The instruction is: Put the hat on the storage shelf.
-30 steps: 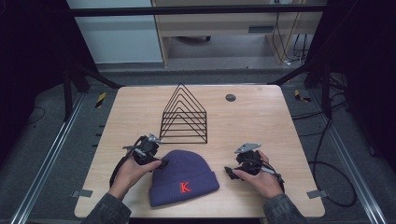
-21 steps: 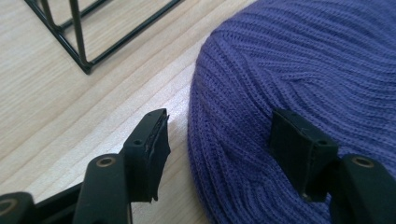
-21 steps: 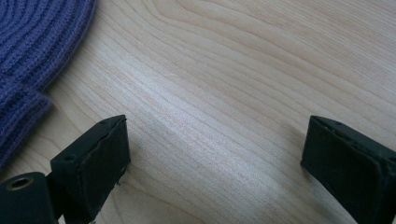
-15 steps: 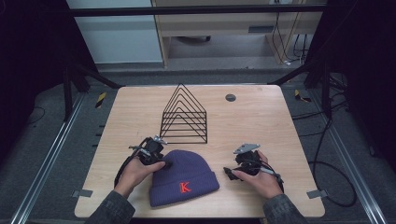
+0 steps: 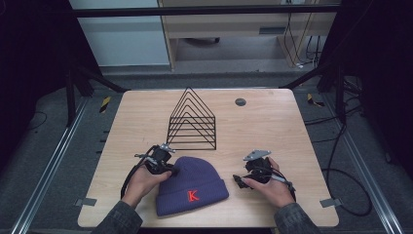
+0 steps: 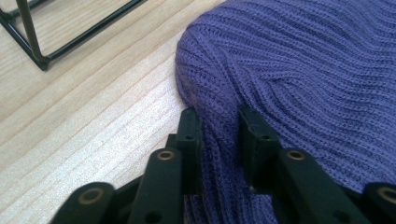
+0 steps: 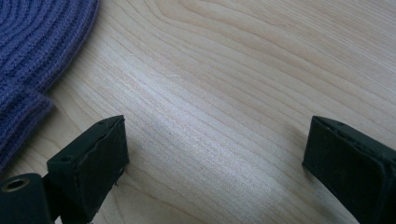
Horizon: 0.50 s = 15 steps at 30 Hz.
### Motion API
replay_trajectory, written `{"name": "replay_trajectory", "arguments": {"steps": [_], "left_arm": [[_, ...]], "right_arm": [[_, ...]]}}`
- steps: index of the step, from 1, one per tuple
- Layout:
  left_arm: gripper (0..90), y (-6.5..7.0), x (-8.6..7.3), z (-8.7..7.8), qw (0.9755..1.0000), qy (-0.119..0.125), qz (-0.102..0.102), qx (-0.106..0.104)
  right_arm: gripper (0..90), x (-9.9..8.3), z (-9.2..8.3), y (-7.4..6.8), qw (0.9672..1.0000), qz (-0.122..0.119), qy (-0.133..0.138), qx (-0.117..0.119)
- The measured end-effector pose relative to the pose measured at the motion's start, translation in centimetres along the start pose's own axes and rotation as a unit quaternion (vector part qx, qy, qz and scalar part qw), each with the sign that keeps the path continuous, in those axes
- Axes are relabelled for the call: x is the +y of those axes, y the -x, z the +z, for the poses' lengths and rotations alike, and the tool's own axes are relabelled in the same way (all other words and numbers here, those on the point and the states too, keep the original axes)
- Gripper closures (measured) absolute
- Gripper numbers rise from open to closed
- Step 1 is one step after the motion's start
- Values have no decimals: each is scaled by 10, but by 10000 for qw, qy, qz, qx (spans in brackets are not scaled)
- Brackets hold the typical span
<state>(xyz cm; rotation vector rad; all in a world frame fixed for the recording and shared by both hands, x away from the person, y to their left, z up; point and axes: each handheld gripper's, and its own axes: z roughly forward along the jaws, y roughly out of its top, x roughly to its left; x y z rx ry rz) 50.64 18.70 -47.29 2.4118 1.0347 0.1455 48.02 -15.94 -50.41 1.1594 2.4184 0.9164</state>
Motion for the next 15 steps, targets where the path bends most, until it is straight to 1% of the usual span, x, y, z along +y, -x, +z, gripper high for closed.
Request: {"name": "replay_trajectory", "arguments": {"steps": [3,4,5,6,9,10,11,12,14,15], "left_arm": [[743,4,1,-6,9998,66,143,93],[750,8,2,-11,9995,132,248,174],[752,8,2,-11,9995,132,248,174],[754,13,5,-19,9986,272,360,263],[759,21,9,-33,9968,456,560,334],[760,24,11,-37,9962,520,616,333],[762,24,11,-37,9962,520,616,333],[764,27,13,-43,9953,564,698,359],[765,34,17,-54,9933,753,818,321],[766,37,19,-59,9921,818,887,334]], "right_arm": [[64,0,0,0,10000,-6,0,-3],[64,0,0,0,10000,-2,4,-4],[64,0,0,0,10000,-2,4,-4],[64,0,0,0,10000,-2,5,-4],[64,0,0,0,10000,2,9,-6],[64,0,0,0,10000,5,7,-9],[64,0,0,0,10000,5,7,-10],[64,0,0,0,10000,6,6,-11],[64,0,0,0,10000,5,5,-11],[64,0,0,0,10000,4,2,-10]]}}
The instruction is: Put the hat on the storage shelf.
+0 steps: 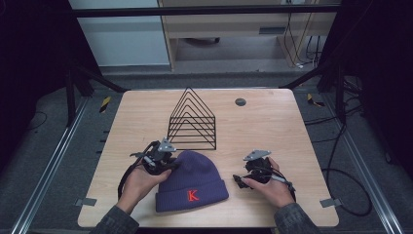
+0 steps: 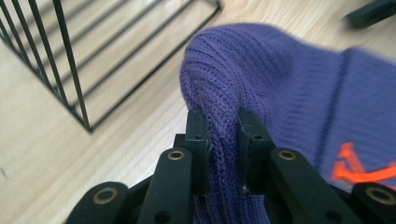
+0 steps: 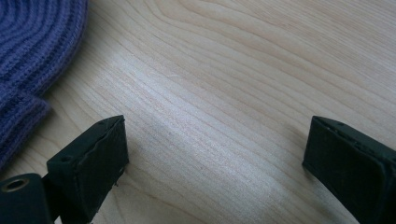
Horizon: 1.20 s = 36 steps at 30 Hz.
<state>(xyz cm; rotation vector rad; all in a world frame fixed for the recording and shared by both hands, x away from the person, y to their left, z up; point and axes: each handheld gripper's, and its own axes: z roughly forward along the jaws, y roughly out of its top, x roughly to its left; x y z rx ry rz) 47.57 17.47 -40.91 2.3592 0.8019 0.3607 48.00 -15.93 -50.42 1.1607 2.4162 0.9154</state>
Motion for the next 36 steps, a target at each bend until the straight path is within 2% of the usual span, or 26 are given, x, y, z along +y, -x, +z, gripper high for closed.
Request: {"name": "replay_trajectory", "arguments": {"steps": [1,3,4,7,8,10,11,12,13,16,19,21,22,25,28,36], "left_arm": [[766,4,5,-8,9999,95,105,49],[767,6,7,-13,9997,128,173,92],[769,10,12,-21,9993,205,283,97],[772,13,16,-28,9988,247,402,102],[773,16,20,-34,9982,281,510,107],[773,17,22,-37,9979,286,564,118],[774,19,27,-44,9973,341,640,123],[775,19,27,-44,9973,341,640,123],[775,20,31,-52,9966,410,699,138],[775,20,36,-62,9958,468,770,140],[775,19,49,-81,9932,571,962,308],[776,18,52,-84,9928,586,988,343],[776,15,60,-94,9912,633,1061,467],[776,11,68,-104,9899,677,1118,549],[776,6,78,-119,9882,819,1161,574],[776,2,97,-137,9861,992,1199,584]], "right_arm": [[65,0,0,0,10000,-2,-15,3],[69,0,0,0,10000,-8,-26,1],[90,2,-1,2,9999,-57,-85,2],[167,3,-4,3,10000,-41,-67,-7],[166,2,-4,4,10000,-51,-44,-6],[166,2,-4,3,10000,-44,-34,18],[165,3,-4,2,10000,-75,-14,29],[165,3,-4,2,10000,-75,-14,29],[162,4,-4,0,10000,-81,-14,40],[159,4,-4,-1,9999,-89,-77,32],[155,3,-4,0,9999,-84,-98,-2],[154,3,-4,1,9999,-61,-110,-3],[152,2,-4,1,9999,-64,-115,-17],[150,2,-4,2,9999,-55,-116,-27],[146,2,-4,2,9999,-44,-126,-44],[141,2,-4,1,9999,-9,-120,-53]]}}
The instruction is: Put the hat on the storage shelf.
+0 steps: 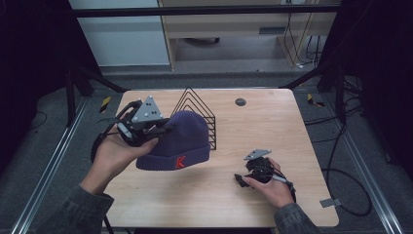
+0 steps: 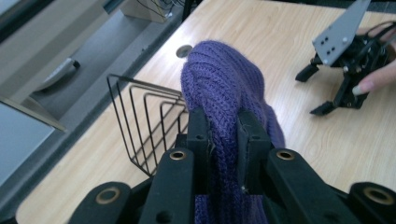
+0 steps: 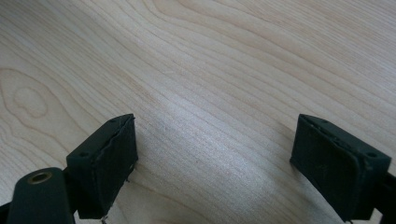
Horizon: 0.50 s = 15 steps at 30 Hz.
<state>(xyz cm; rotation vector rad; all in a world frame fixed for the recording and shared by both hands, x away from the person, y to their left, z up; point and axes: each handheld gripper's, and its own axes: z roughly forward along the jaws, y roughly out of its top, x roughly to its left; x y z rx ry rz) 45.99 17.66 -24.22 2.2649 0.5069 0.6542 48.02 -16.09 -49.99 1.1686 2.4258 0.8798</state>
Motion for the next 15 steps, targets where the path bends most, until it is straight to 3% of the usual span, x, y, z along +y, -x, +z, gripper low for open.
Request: {"name": "replay_trajectory", "arguments": {"steps": [2,15], "left_arm": [[776,-5,11,-5,10000,6,53,54],[776,-24,43,-7,9998,219,19,9]], "right_arm": [[138,0,0,0,10000,11,1,1],[127,-1,0,0,10000,71,3,-36]]}}
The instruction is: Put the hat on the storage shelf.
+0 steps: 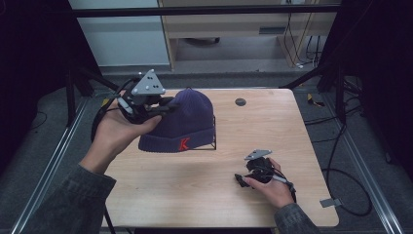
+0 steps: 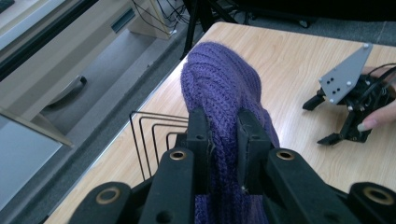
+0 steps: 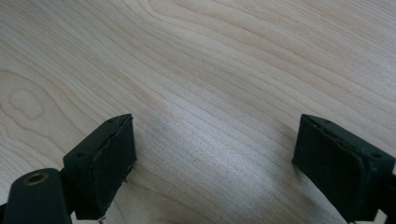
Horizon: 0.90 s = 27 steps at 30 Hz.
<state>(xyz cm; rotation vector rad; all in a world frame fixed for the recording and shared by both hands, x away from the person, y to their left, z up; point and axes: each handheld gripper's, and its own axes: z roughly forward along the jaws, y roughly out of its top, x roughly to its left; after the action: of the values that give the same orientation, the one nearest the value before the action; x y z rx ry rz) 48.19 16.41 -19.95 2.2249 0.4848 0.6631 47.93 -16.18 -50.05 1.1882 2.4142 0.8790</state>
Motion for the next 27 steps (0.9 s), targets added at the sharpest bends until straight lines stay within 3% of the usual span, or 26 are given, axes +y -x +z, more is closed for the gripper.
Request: {"name": "replay_trajectory", "arguments": {"steps": [4,10,16,27], "left_arm": [[777,-4,9,3,10000,18,29,-19],[776,-10,29,0,9996,60,250,85],[776,-27,43,1,9993,167,303,151],[776,-58,51,28,9992,266,257,156]], "right_arm": [[123,0,0,0,10000,6,9,-13],[107,-1,1,0,10000,47,45,-37],[95,-2,1,0,9999,90,79,-30],[91,-3,1,-1,9999,111,109,-53]]}}
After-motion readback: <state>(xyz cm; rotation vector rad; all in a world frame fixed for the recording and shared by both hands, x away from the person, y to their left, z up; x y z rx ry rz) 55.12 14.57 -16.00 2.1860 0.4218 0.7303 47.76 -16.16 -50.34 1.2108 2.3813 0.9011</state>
